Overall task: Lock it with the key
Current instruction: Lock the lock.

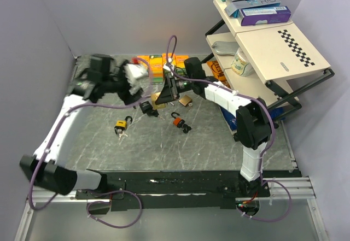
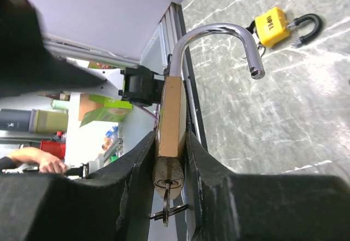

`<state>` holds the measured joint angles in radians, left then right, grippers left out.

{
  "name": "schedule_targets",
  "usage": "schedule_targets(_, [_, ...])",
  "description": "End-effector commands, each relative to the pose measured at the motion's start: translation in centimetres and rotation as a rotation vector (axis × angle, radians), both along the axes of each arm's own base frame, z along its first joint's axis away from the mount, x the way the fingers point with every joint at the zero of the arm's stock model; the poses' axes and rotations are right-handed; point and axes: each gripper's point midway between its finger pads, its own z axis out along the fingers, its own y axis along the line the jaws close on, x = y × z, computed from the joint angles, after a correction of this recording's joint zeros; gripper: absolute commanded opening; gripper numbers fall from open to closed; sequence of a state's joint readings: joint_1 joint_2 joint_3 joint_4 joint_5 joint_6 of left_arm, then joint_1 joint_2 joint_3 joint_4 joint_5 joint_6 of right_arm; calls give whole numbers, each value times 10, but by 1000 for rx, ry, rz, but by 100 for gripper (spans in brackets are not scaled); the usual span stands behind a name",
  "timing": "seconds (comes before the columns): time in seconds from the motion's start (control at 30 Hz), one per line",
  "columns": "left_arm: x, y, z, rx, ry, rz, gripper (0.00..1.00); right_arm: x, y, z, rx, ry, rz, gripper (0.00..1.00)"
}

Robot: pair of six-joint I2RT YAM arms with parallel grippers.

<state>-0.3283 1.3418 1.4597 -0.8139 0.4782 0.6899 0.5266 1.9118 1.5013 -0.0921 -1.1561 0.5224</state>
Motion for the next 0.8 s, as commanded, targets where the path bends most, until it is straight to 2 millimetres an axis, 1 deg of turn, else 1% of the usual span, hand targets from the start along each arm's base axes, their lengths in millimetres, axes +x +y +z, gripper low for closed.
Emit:
schedule_targets(0.0, [-16, 15, 65, -289, -50, 68, 96, -11, -15, 78, 172, -249, 68, 0])
schedule_targets(0.03, [-17, 14, 62, -323, -56, 61, 96, -12, -16, 81, 180, -277, 72, 0])
schedule_targets(0.07, [-28, 16, 70, -344, -97, 54, 96, -15, -17, 90, 194, -310, 72, 0])
schedule_targets(0.1, [-32, 17, 71, -359, -120, 55, 96, -15, -18, 95, 203, -342, 70, 0])
schedule_targets(0.13, [-39, 14, 58, -368, -101, 36, 96, -17, -18, 99, 211, -364, 73, 0])
schedule_targets(0.17, [-47, 14, 67, -383, -150, 12, 96, -22, -21, 109, 227, -403, 76, 0])
schedule_targets(0.2, [-52, 12, 67, -392, -157, -6, 96, -24, -22, 114, 234, -427, 80, 0])
schedule_targets(0.23, [-56, 10, 60, -413, -130, -5, 96, -29, -24, 123, 251, -476, 87, 0])
schedule_targets(0.27, [-59, 8, 68, -436, -156, -21, 96, -33, -26, 128, 261, -497, 99, 0])
schedule_targets(0.3, [-62, 6, 68, -455, -139, -20, 96, -37, -28, 132, 273, -539, 112, 0])
schedule_targets(0.33, [-62, 5, 68, -461, -136, -28, 97, -44, -31, 141, 286, -577, 122, 0])
schedule_targets(0.4, [-63, 2, 74, -469, -149, -54, 98, -52, -34, 146, 298, -631, 144, 0])
schedule_targets(0.43, [-63, 1, 76, -469, -158, -69, 98, -59, -37, 154, 308, -665, 150, 0])
schedule_targets(0.5, [-68, -3, 88, -462, -210, -132, 99, -68, -40, 156, 309, -695, 169, 0])
schedule_targets(0.63, [-76, -8, 101, -447, -299, -232, 99, -83, -46, 168, 324, -729, 179, 0])
schedule_targets(0.73, [-78, -14, 107, -450, -336, -267, 96, -90, -47, 171, 332, -738, 186, 0])
schedule_targets(0.77, [-81, -20, 107, -452, -338, -288, 94, -91, -48, 172, 334, -740, 187, 0])
